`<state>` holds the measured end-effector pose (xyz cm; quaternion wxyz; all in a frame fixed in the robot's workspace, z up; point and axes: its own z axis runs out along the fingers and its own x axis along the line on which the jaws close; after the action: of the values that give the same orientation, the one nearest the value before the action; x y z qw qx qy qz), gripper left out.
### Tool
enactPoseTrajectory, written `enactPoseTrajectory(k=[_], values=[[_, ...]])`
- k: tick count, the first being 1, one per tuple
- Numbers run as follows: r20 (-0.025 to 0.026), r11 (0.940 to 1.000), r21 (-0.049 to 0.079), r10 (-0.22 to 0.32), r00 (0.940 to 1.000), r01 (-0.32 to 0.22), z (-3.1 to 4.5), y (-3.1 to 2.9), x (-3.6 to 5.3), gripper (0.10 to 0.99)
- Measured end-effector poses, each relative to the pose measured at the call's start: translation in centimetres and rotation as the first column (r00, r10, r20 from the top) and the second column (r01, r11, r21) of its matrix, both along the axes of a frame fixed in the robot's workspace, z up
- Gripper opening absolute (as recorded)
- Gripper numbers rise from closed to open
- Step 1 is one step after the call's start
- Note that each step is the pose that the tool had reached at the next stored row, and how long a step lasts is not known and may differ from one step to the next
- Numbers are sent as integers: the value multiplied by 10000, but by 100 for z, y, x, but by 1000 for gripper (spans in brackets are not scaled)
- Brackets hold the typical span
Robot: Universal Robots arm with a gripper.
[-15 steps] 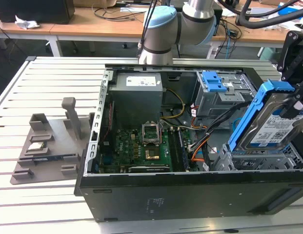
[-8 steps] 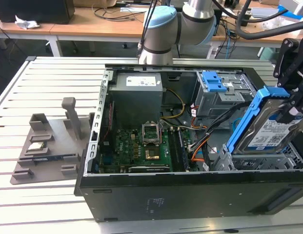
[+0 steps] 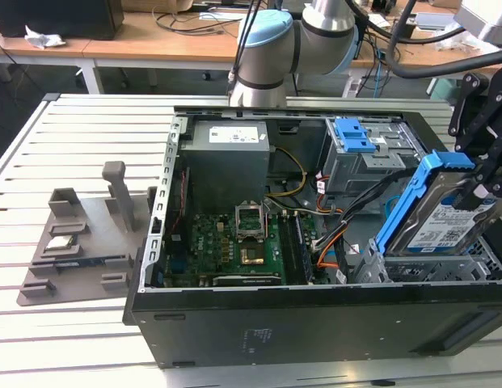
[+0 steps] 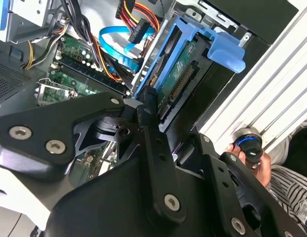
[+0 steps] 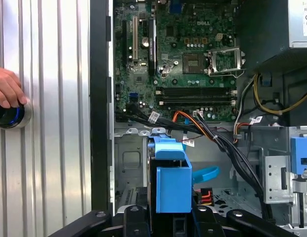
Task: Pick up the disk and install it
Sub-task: 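Insert the disk into the insertion slot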
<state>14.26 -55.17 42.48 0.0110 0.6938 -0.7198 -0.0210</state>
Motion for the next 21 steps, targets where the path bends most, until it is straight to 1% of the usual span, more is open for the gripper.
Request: enactPoseTrajectory(k=[7,9,11,13,16,21], values=[[0,10000,-1,0,10000,0,-85,0,0,361],[0,10000,-1,0,10000,0,-151,0,0,361],[0,10000,0,0,10000,0,-181,0,0,361],[0,10000,0,0,10000,0,-196,0,0,361],[0,10000,-1,0,10000,0,-256,0,0,361],[0,10000,0,0,10000,0,-292,0,0,361]])
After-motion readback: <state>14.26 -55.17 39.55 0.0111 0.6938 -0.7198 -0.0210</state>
